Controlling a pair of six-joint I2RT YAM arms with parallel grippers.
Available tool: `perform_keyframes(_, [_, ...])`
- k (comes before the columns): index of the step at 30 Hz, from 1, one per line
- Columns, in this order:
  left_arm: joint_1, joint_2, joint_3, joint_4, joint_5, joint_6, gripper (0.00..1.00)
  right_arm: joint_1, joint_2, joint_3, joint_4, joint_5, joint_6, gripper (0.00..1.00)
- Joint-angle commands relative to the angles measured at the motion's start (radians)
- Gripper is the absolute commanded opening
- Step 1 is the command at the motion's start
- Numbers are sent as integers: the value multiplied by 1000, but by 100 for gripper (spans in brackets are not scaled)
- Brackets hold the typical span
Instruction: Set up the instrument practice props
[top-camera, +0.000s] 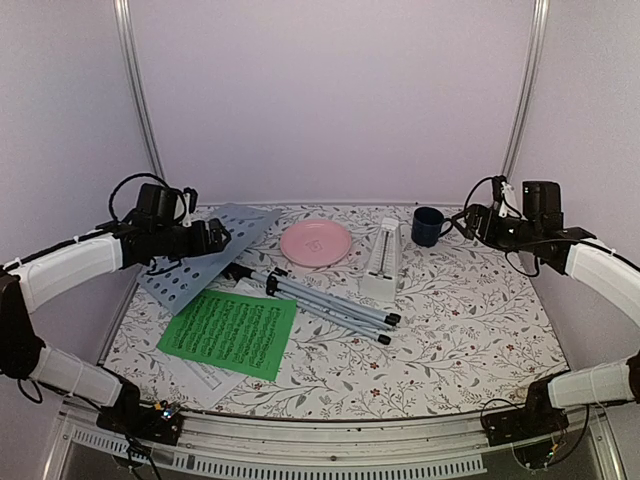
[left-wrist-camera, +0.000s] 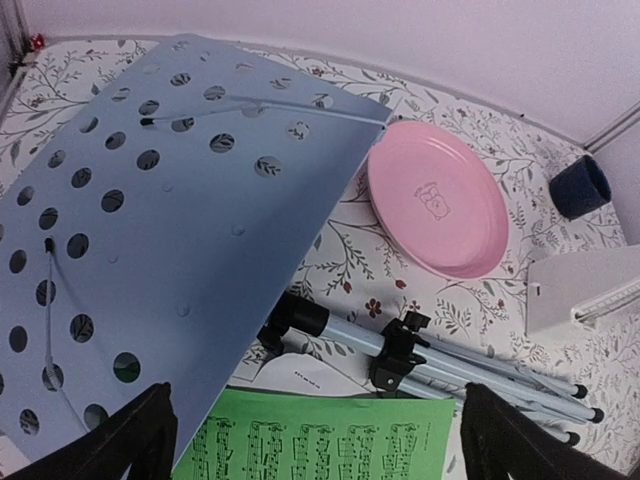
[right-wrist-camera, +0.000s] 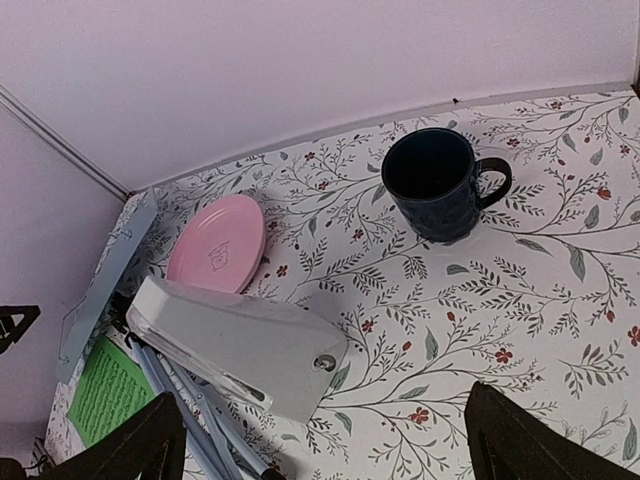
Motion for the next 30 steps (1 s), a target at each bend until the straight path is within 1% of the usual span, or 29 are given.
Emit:
perform_keyframes(1, [-10, 38, 54, -26, 83, 64, 99, 1, 12, 53, -24, 18, 11, 99])
perform_keyframes(6, [-11, 88, 110, -86, 110, 157, 99, 1, 4, 67, -44, -24, -12, 99])
perform_keyframes(10, [-10, 153, 167, -139, 138, 216, 97, 1, -10, 61, -41, -107, -56, 99])
perform_keyframes(12, [-7, 181, 175, -140, 165, 230, 97, 0, -16, 54, -25, -161, -67, 99])
perform_keyframes(18, [7, 256, 193, -145, 216, 264, 96, 0, -19, 44, -22, -247, -93, 99])
perform_keyframes(20, [8, 279, 203, -152, 223, 276, 99, -1, -20, 35, -21, -273, -102, 99])
perform_keyframes(24, [9, 331, 219, -157, 257, 296, 99, 0, -20, 8, 6, -321, -104, 99])
perform_keyframes(28, [9, 381, 244, -173, 249, 315, 99, 1, -16, -9, 37, -364, -97, 99])
perform_keyframes(30, [8, 398, 259, -178, 256, 334, 96, 1, -17, -12, 50, -381, -94, 99])
